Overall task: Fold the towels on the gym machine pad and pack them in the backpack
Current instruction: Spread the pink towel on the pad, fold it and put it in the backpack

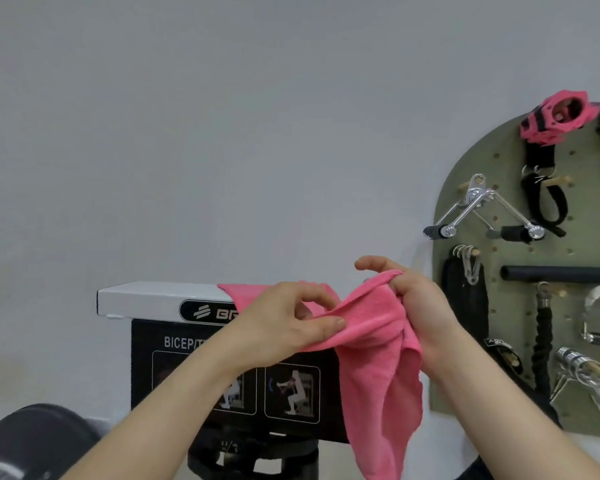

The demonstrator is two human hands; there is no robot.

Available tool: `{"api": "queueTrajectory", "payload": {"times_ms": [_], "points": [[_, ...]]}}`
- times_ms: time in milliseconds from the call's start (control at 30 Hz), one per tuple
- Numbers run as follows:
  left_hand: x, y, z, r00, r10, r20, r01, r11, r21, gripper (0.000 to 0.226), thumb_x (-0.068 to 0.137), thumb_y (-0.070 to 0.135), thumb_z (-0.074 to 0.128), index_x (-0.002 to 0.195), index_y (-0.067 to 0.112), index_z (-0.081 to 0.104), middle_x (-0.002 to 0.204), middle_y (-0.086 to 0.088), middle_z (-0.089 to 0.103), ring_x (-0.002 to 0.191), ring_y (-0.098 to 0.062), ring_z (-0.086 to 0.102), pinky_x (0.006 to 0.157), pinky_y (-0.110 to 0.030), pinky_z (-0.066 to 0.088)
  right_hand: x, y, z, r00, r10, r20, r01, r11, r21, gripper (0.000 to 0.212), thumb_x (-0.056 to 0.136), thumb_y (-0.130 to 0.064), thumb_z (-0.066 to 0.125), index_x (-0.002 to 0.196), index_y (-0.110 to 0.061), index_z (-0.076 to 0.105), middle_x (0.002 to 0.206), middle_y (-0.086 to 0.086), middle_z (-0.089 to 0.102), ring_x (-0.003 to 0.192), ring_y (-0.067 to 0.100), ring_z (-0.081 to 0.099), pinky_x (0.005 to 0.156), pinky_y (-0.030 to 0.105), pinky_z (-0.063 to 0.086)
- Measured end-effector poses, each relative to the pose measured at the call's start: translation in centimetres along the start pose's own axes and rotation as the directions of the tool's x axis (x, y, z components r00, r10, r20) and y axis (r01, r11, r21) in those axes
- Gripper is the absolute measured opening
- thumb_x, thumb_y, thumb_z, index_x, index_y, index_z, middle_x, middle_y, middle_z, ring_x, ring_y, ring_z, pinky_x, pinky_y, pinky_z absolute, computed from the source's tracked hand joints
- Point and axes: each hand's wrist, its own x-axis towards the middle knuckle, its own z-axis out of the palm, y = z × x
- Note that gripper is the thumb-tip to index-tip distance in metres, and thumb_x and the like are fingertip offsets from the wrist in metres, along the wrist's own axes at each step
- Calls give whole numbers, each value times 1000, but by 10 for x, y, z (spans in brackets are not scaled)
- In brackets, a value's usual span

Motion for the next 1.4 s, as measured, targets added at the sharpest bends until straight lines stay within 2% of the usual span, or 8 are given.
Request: {"api": "queueTrajectory", "payload": {"times_ms": [267,400,533,667,867,1067,1200,1400], "points": [[-22,-10,28,995,-53,89,9,901,434,5,85,9,62,81,11,63,83,0,59,76,-12,53,74,-32,44,-44,-24,-52,984,39,-175,13,959,284,51,87,0,31,81,-22,77,65,0,58,56,10,55,59,21,47],[-67,-6,72,939,-238,247,201,966,164,18,84,4,48,73,18,50,58,12,49,53,-3,43,53,-22,36,-95,-20,-91,969,32,-247,73,913,402,39,68,-3,51,91,-25,74,65,-3,59,57,9,55,57,18,50],[-146,12,139,763,-266,589,463,861,-211,18,99,18,50,90,10,63,81,4,60,73,-6,54,68,-19,44,-149,13,-160,869,27,-494,-147,968,-205,41,71,9,42,92,-15,68,76,10,65,64,19,57,56,22,51],[-219,27,184,787,-352,507,617,456,-641,18,93,21,61,79,10,66,68,2,62,59,-6,56,56,-16,46,-227,85,-204,917,89,-390,-400,175,-900,47,79,-9,63,122,-24,56,123,12,56,114,28,55,94,41,47],[-297,43,201,784,-450,428,515,86,-853,29,85,7,56,109,-4,68,97,-17,70,84,-21,69,80,-28,57,-345,144,-92,752,622,217,-534,768,-352,39,93,-39,57,130,-28,57,128,-8,64,119,7,59,93,30,50],[-396,60,157,831,-531,166,226,49,-973,40,75,11,72,115,7,71,110,-11,70,100,-19,68,91,-29,53,-374,182,-10,677,702,221,-734,665,135,36,78,-35,74,103,-9,75,110,15,67,97,22,64,82,31,53],[-495,53,129,635,-771,46,292,185,-939,29,83,15,58,106,6,72,92,-7,72,82,-18,68,73,-26,54,-399,197,54,520,768,374,-847,407,341,51,75,-21,78,119,-1,63,121,17,57,116,26,55,110,40,36],[-694,52,108,336,-935,111,510,81,-856,34,83,32,73,87,0,63,74,-14,59,67,-23,58,58,-25,44,-481,247,182,248,787,565,-967,233,100,39,78,-11,68,112,2,55,100,25,57,90,33,60,84,41,53]]}}
